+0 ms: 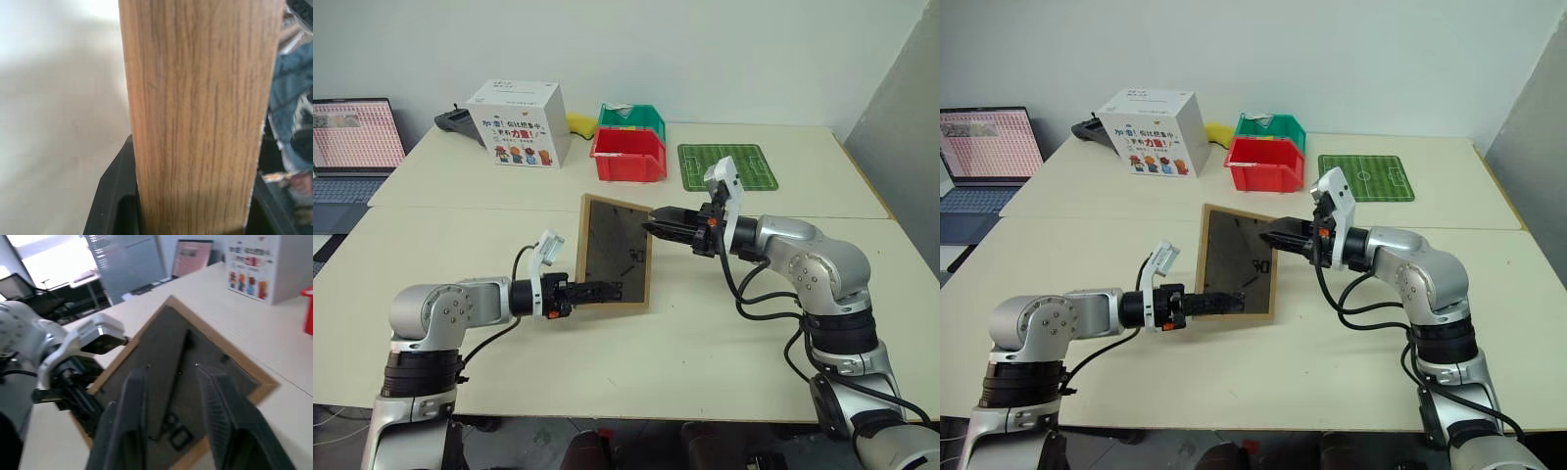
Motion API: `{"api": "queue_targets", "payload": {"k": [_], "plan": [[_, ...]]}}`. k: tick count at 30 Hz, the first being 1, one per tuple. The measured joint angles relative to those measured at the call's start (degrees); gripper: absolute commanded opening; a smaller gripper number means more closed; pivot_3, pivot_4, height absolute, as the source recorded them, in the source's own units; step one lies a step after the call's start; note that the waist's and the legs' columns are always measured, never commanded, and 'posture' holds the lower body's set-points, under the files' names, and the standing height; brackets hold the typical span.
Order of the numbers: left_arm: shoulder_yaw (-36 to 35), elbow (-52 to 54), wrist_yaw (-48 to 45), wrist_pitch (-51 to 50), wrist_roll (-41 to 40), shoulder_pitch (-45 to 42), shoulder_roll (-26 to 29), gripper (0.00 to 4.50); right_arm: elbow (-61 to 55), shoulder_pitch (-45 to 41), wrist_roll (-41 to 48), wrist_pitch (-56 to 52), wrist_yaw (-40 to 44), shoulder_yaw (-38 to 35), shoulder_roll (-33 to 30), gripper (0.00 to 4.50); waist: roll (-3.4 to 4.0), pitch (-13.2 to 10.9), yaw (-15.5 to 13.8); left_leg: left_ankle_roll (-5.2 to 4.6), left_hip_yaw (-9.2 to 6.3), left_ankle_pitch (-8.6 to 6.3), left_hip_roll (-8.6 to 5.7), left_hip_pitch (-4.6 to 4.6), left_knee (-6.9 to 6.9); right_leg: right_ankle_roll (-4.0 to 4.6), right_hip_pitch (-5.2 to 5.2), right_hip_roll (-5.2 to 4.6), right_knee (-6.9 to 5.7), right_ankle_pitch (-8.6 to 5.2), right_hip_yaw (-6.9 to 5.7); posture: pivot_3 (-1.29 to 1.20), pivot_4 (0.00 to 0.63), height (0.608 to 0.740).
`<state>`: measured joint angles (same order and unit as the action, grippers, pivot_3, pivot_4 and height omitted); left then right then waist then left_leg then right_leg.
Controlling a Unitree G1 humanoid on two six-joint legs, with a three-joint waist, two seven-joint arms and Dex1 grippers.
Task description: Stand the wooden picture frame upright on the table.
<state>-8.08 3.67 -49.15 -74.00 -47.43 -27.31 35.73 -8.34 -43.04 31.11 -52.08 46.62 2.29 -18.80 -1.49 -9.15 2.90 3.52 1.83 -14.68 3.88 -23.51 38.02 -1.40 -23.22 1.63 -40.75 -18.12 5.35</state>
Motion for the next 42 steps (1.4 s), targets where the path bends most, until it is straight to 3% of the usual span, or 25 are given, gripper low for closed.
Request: {"api": "queue_targets", "payload": {"k": [10,15,20,26,30,32,34,37,39,42], "plan": [[1.87,-0.28,-5.36,2.81,0.20,-2.23,4.56,1.21,6.88,-3.99,-0.13,2.21,0.64,3.39,4.37,4.38,0.01,-0.03,0.40,-0.02,-0.03,0.01,0.01,-0.34,0.02,0.01,-0.32,0.00,-0.02,-0.01,-0.03,0.00,0.150,0.740],[1.92,-0.08,-5.44,2.80,0.01,-2.06,4.88,1.21,7.03,-5.67,0.20,2.61,-0.06,4.12,8.09,4.44,0.01,-0.04,0.34,-0.02,-0.05,0.01,-0.01,-0.37,0.03,0.01,-0.33,-0.04,-0.02,-0.01,-0.06,0.00,0.150,0.740],[1.91,0.70,-6.18,2.29,-1.55,-1.43,5.47,1.21,2.33,-4.58,5.32,-1.81,1.21,3.97,7.81,4.44,0.01,-0.04,0.22,-0.02,-0.06,0.01,-0.02,-0.39,0.04,0.02,-0.32,-0.07,-0.02,-0.01,-0.09,0.00,0.150,0.740],[1.90,2.72,-6.70,0.32,-3.65,1.04,6.46,1.21,-2.84,-1.04,14.75,-9.96,5.80,1.32,-0.10,4.44,-0.01,-0.06,0.24,-0.05,-0.11,0.02,-0.06,-0.39,0.04,0.03,-0.30,-0.10,-0.02,-0.02,-0.13,0.00,0.150,0.740],[1.78,3.00,-6.56,-1.99,-5.36,2.20,7.08,1.21,-4.51,3.10,14.68,-9.87,5.71,-1.43,-7.57,4.44,-0.03,-0.07,0.20,-0.07,-0.15,0.01,-0.09,-0.41,0.03,0.00,-0.30,-0.09,0.01,-0.05,-0.16,0.00,0.150,0.740],[0.81,2.92,-6.03,-4.47,-7.62,2.10,6.44,1.21,-6.14,7.52,9.17,-3.24,5.54,-1.20,-12.19,4.44,-0.06,-0.09,0.07,-0.07,-0.16,0.01,-0.12,-0.44,0.03,-0.04,-0.29,-0.11,0.05,-0.08,-0.17,0.00,0.150,0.740],[-0.97,2.45,-4.76,-7.58,-9.92,1.81,5.43,1.21,-6.41,12.88,-1.63,12.51,5.66,0.52,-17.21,4.44,-0.10,-0.11,-0.04,-0.09,-0.15,0.00,-0.19,-0.44,0.04,-0.13,-0.28,-0.15,0.08,-0.13,-0.18,0.00,0.150,0.740],[-4.47,-0.97,-1.83,-13.80,-13.23,-0.09,3.66,1.21,0.12,18.12,-22.44,48.26,2.96,4.57,-22.20,4.44,-0.26,-0.24,0.26,-0.09,-0.08,0.00,-0.18,-0.39,0.04,-0.17,-0.28,-0.15,0.03,-0.15,-0.21,0.00,0.150,0.740],[-6.27,-3.92,0.84,-17.25,-16.16,-2.82,1.76,1.21,8.74,17.90,-37.13,74.15,-5.70,6.17,-23.50,4.44,-0.41,-0.35,0.61,-0.07,-0.03,0.01,-0.18,-0.34,0.07,-0.14,-0.29,-0.16,-0.09,-0.13,-0.18,0.00,0.150,0.740],[-7.17,-6.44,4.43,-18.27,-20.66,-4.21,0.88,1.21,17.19,12.69,-57.41,96.60,-23.74,7.64,-23.37,4.44,-0.41,-0.41,1.25,0.18,0.04,0.15,-0.16,-0.28,0.06,-0.12,-0.37,-0.19,-0.22,-0.12,-0.04,0.00,0.150,0.740]]}}
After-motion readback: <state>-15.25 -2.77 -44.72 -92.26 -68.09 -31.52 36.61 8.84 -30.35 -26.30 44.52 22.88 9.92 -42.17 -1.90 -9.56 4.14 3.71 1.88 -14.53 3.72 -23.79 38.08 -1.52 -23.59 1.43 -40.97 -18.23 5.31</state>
